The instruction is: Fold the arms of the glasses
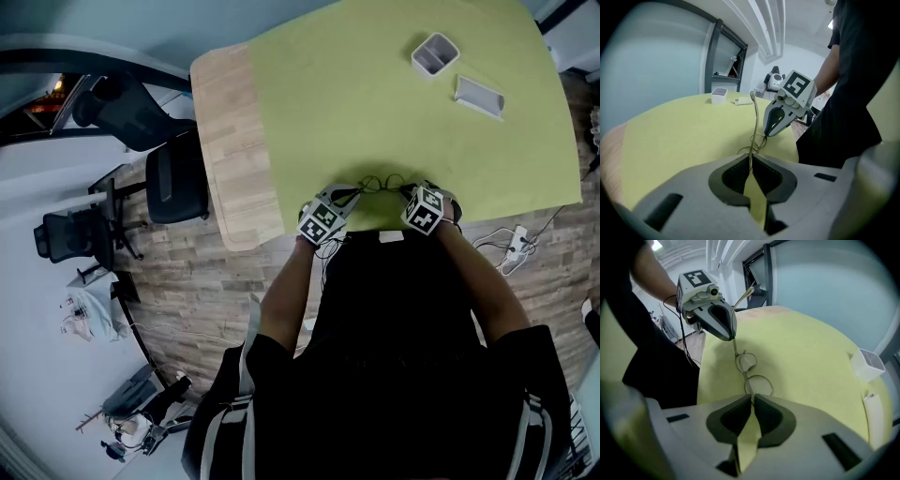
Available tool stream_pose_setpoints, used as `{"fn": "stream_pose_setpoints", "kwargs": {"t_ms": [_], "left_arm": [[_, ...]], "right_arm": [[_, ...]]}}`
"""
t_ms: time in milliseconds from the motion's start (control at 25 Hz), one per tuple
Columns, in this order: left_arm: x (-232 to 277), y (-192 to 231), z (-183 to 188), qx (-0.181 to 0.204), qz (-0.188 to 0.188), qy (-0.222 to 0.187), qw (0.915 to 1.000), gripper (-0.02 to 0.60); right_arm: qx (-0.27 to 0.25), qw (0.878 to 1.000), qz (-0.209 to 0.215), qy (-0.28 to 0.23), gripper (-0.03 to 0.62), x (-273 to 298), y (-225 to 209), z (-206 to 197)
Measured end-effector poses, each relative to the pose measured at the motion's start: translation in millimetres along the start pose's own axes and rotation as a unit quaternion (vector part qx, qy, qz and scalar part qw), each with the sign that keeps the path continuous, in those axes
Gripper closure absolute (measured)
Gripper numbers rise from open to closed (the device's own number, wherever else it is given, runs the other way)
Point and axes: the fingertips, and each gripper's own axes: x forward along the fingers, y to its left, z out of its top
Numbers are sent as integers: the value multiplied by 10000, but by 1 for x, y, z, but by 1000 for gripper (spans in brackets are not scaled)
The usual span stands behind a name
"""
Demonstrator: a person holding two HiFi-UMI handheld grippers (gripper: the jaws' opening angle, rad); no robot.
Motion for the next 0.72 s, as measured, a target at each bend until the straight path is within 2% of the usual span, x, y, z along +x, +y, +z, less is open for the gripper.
{"fn": "stream_pose_setpoints", "kwargs": {"t_ms": [240,520,640,720], "left_arm": [[-6,5,-15,-195,191,99,9996,560],[-6,5,-3,-48,196,23,9998,560],[-10,3,0,-407,278,-168,9986,560],[-23,3,8,-1021,379,-635,9920,560]], "right_arm": [[101,9999,-11,-33,549,0,5,-2],[43,10000,-45,-3,549,-1,-1,-1],[19,10000,-72,-18,549,0,0,0],[-67,9999,-93,3,548,1,0,0]]}}
